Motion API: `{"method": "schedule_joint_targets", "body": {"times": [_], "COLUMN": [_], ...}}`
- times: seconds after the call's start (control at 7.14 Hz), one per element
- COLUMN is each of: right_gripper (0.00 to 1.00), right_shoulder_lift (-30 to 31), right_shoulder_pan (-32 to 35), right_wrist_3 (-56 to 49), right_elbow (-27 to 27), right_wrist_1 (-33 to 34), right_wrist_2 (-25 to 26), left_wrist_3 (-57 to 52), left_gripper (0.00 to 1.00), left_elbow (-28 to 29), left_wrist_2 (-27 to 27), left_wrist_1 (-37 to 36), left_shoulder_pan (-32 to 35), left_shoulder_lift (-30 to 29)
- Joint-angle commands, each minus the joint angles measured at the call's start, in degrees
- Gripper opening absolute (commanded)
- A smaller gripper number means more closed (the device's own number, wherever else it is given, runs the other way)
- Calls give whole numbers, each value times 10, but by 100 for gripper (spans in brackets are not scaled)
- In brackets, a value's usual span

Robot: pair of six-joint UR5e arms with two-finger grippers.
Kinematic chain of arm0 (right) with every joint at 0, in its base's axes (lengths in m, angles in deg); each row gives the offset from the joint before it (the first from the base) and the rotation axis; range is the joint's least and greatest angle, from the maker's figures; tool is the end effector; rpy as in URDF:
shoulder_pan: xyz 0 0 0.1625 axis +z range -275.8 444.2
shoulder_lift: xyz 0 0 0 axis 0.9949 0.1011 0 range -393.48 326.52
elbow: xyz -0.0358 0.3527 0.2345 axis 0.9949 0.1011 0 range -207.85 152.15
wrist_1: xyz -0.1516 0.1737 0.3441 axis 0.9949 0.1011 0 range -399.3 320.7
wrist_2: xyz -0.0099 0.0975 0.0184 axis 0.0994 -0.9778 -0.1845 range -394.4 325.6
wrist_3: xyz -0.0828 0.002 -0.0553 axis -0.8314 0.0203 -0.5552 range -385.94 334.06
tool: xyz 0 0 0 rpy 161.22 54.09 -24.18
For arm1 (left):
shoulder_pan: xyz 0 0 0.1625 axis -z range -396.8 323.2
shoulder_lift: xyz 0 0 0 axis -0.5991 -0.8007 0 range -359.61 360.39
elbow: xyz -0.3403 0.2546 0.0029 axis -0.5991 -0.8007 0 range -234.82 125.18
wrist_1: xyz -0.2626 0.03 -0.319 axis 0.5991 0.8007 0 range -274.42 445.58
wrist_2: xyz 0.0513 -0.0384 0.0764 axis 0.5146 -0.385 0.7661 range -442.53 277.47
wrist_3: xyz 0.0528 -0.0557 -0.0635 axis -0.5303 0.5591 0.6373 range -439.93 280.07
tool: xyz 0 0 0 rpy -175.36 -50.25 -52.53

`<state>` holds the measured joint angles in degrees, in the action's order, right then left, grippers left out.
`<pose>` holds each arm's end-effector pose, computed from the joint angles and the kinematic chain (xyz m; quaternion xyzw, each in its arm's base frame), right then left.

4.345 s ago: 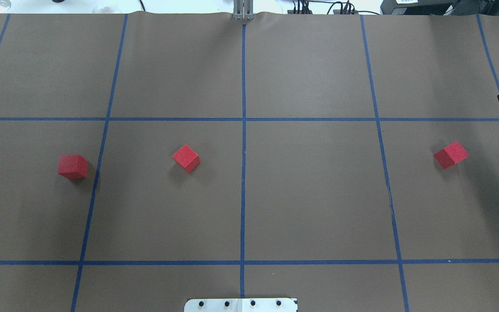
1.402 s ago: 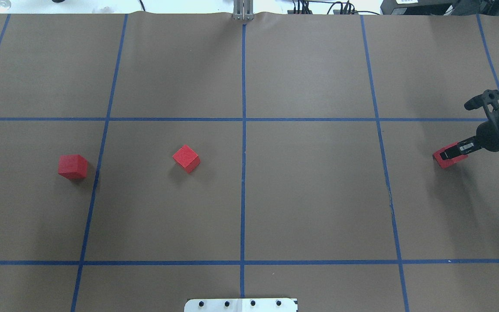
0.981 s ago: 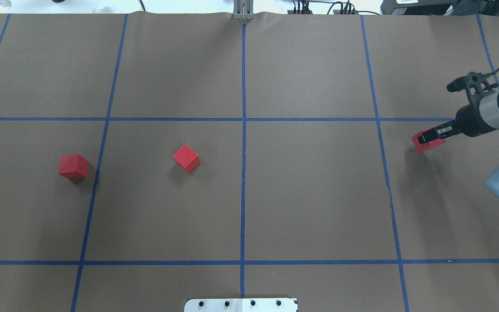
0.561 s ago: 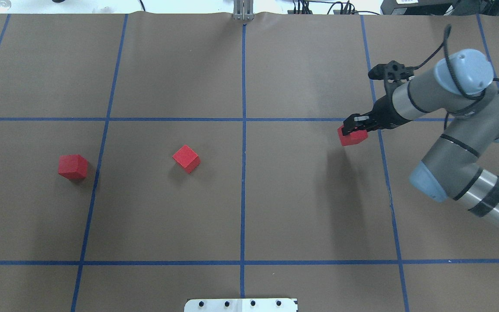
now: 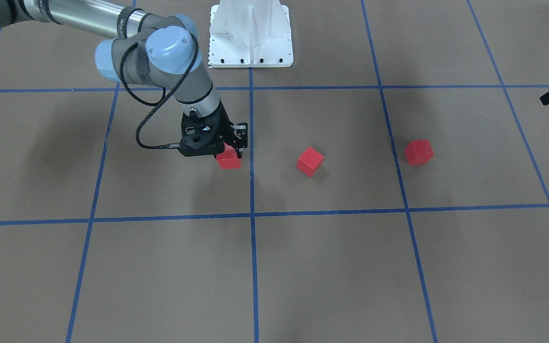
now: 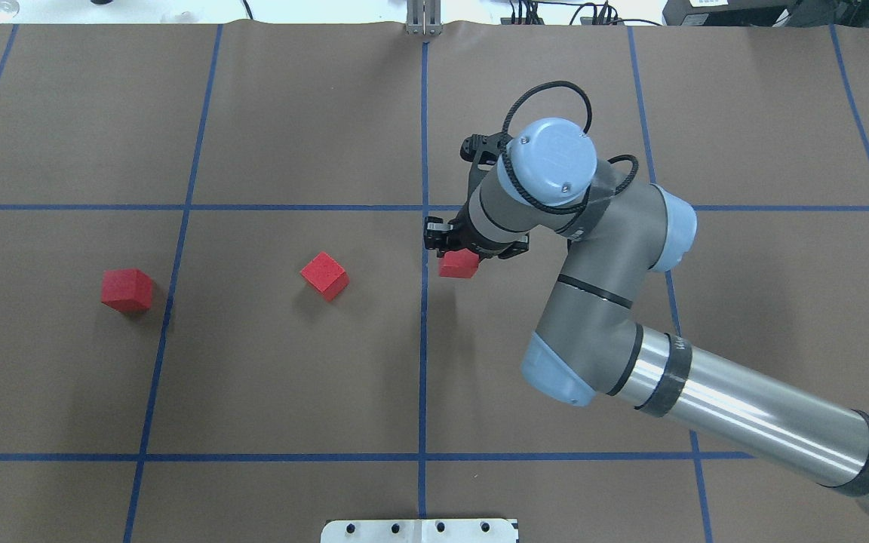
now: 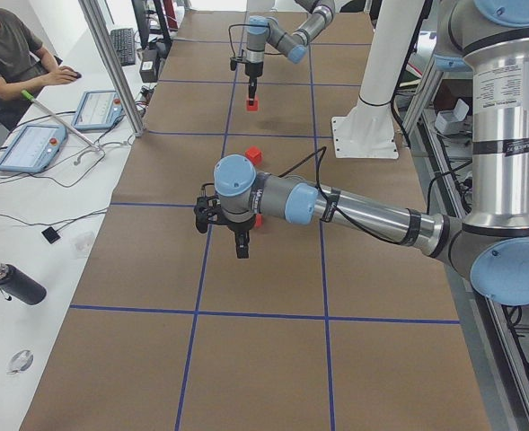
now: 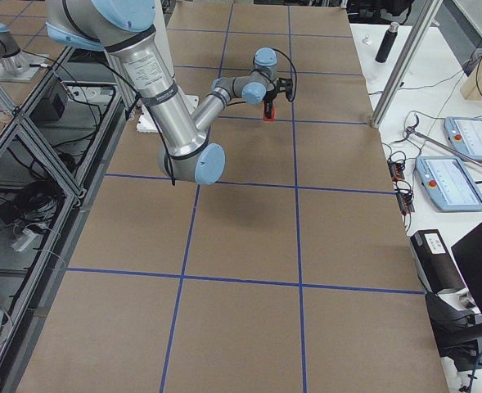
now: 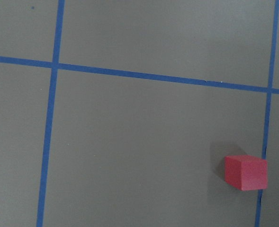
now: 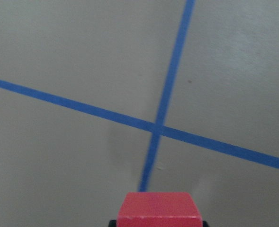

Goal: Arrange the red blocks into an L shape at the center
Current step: 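Carry the red cube with the right gripper to the table center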

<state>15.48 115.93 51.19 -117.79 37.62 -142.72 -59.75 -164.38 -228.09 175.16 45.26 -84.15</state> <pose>-0.5504 -0.4602 0.2007 0.0391 -0.4689 0.0728 0.8794 0.0115 -0.4529 0.5211 -0.0102 0.4744 -0.0385 0.8794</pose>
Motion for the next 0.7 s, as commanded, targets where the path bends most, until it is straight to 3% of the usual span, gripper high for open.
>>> {"method": "schedule_joint_targets", "body": {"times": [0.0, 0.56], "right_gripper": [0, 0], "right_shoulder_lift": [-43, -35], "right_shoulder_pan": [-35, -50], "right_wrist_3": [51, 60], "right_elbow": [49, 53], "right_wrist_1": [3, 6], "right_wrist_2": [36, 50], "left_wrist_3": [1, 1], "left_gripper": [100, 100], "left_elbow": [1, 0], "left_wrist_2": [-4, -4], "left_wrist_1": [1, 1], "left_shoulder_pan": [-2, -2], "left_shoulder_lift": [0, 0]}}
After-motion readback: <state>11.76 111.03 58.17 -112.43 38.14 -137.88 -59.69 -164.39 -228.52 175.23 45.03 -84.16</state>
